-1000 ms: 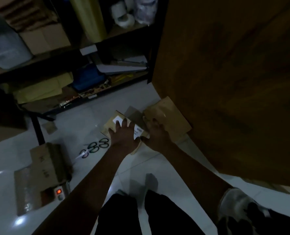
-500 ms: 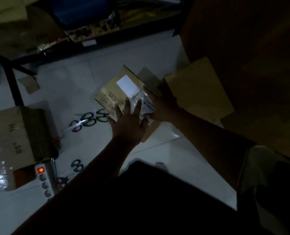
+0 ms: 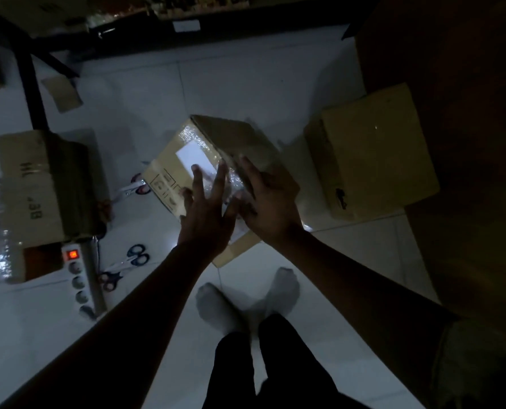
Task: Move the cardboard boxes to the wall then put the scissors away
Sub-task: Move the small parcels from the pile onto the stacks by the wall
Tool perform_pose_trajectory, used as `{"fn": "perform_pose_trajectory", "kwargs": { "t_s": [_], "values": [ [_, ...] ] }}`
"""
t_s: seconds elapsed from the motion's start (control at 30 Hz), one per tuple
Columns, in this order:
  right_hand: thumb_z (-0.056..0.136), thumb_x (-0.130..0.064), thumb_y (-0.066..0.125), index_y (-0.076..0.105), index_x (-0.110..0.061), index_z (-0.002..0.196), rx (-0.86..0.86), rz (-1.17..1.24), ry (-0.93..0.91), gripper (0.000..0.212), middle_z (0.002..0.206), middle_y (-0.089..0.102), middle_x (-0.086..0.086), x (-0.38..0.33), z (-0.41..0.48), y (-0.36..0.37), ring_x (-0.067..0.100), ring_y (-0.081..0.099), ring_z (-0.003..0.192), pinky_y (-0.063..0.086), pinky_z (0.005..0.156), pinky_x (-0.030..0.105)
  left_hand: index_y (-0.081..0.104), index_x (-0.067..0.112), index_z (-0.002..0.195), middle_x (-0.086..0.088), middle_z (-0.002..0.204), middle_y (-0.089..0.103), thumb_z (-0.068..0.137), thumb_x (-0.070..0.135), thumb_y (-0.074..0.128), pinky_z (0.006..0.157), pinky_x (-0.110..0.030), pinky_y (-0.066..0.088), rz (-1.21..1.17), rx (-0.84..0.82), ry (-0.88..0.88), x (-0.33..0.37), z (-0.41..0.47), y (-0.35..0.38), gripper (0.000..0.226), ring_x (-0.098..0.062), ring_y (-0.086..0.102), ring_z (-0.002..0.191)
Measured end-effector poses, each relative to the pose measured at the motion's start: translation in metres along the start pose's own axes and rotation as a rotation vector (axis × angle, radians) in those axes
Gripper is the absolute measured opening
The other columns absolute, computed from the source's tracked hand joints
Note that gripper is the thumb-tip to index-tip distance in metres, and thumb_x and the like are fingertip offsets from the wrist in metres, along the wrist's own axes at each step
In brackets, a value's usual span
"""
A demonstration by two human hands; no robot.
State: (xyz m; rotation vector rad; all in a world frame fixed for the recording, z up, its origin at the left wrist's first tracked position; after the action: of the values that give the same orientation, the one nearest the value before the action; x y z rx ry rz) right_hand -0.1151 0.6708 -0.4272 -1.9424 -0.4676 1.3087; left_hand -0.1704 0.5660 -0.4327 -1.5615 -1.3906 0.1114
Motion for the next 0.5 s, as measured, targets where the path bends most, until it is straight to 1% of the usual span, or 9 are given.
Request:
{"fn": "perform_pose_trajectory", "kwargs": {
  "t_s": [0.07, 0.1, 0.13, 0.2, 0.27, 0.33, 0.4, 0.43, 0.5],
  "values": [
    [0.094, -0.047, 0.047, 0.026, -0.012, 0.153, -0.017, 0.067, -0.02, 0.072, 0.125, 0.063, 0.015, -0.009, -0.002, 0.008, 0.025, 0.064, 0.099, 0.05, 0.074, 0.028, -0.009, 0.041, 0.151, -0.013, 0.159, -0.02, 0.086, 0.069, 0.018, 0.114, -0.063, 0.017, -0.078, 0.021, 0.013, -0.016, -0.011, -0.002, 0.075, -0.044, 0.007, 0.146],
    [0.094, -0.042, 0.053, 0.024, -0.014, 0.154, -0.055, 0.067, -0.022, 0.073, 0.131, 0.059, 0.015, -0.012, -0.002, 0.015, 0.026, 0.064, 0.101, 0.05, 0.075, 0.028, -0.011, 0.044, 0.149, -0.012, 0.159, -0.021, 0.085, 0.068, 0.02, 0.115, -0.062, 0.018, -0.111, 0.037, 0.025, -0.02, -0.015, -0.003, 0.075, -0.043, 0.007, 0.146],
    [0.093, -0.039, 0.058, 0.021, -0.017, 0.155, -0.11, 0.07, -0.024, 0.075, 0.14, 0.052, 0.014, -0.014, -0.002, 0.022, 0.026, 0.062, 0.106, 0.051, 0.079, 0.03, -0.012, 0.046, 0.148, -0.011, 0.159, -0.022, 0.085, 0.067, 0.023, 0.115, -0.062, 0.019, -0.139, 0.051, 0.027, -0.023, -0.017, -0.004, 0.075, -0.042, 0.005, 0.146],
    [0.093, -0.042, 0.058, 0.021, -0.018, 0.155, -0.194, 0.135, -0.054, 0.076, 0.151, 0.039, 0.012, -0.022, -0.003, 0.037, 0.025, 0.056, 0.118, 0.051, 0.09, 0.034, -0.009, 0.046, 0.148, -0.012, 0.158, -0.023, 0.089, 0.061, 0.028, 0.113, -0.063, 0.022, -0.187, 0.083, 0.021, -0.033, -0.02, -0.006, 0.071, -0.041, 0.003, 0.147],
    [0.091, -0.041, 0.056, 0.028, -0.012, 0.153, -0.199, 0.211, -0.109, 0.074, 0.15, 0.039, 0.014, -0.026, -0.007, 0.043, 0.027, 0.057, 0.119, 0.05, 0.092, 0.031, -0.001, 0.039, 0.153, -0.016, 0.158, -0.023, 0.096, 0.056, 0.03, 0.111, -0.064, 0.027, -0.18, 0.109, 0.026, -0.041, -0.023, -0.006, 0.067, -0.043, 0.005, 0.146],
    [0.091, -0.036, 0.06, 0.028, -0.011, 0.153, -0.248, 0.228, -0.087, 0.074, 0.152, 0.037, 0.016, -0.026, -0.009, 0.052, 0.03, 0.054, 0.124, 0.049, 0.097, 0.035, 0.008, 0.029, 0.155, -0.022, 0.156, -0.023, 0.097, 0.047, 0.036, 0.108, -0.064, 0.031, -0.156, 0.13, 0.03, -0.049, -0.027, -0.008, 0.067, -0.047, 0.009, 0.144],
    [0.093, -0.032, 0.062, 0.022, -0.017, 0.154, -0.321, 0.181, -0.006, 0.075, 0.157, 0.028, 0.013, -0.022, -0.01, 0.067, 0.033, 0.048, 0.13, 0.047, 0.1, 0.044, 0.014, 0.02, 0.155, -0.027, 0.155, -0.02, 0.092, 0.034, 0.046, 0.107, -0.068, 0.029, -0.097, 0.177, 0.07, -0.055, -0.031, -0.011, 0.072, -0.049, 0.008, 0.143],
    [0.093, -0.031, 0.061, 0.018, -0.021, 0.155, -0.345, 0.114, 0.017, 0.076, 0.159, 0.023, 0.012, -0.019, -0.01, 0.072, 0.035, 0.047, 0.13, 0.047, 0.099, 0.046, 0.016, 0.016, 0.154, -0.027, 0.154, -0.019, 0.089, 0.027, 0.053, 0.107, -0.07, 0.025, -0.04, 0.204, 0.097, -0.056, -0.032, -0.012, 0.076, -0.049, 0.003, 0.144],
    [0.095, -0.034, 0.057, 0.01, -0.031, 0.156, -0.408, -0.064, 0.058, 0.077, 0.162, 0.013, 0.008, -0.012, -0.009, 0.084, 0.04, 0.043, 0.13, 0.044, 0.099, 0.05, 0.014, 0.016, 0.154, -0.019, 0.153, -0.022, 0.082, 0.014, 0.064, 0.109, -0.071, 0.016, 0.035, 0.215, 0.08, -0.065, -0.033, -0.01, 0.088, -0.044, -0.007, 0.145]
  ]
}}
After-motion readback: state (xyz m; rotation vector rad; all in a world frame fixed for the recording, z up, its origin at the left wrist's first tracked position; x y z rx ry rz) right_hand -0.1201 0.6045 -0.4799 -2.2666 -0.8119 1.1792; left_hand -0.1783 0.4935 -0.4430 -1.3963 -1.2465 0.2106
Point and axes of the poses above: each hand's wrist, its own z-axis towards the middle knuckle, its own y-axis out of the palm, x = y × z, the point moved 7 cm from there along z, towards the middle knuckle
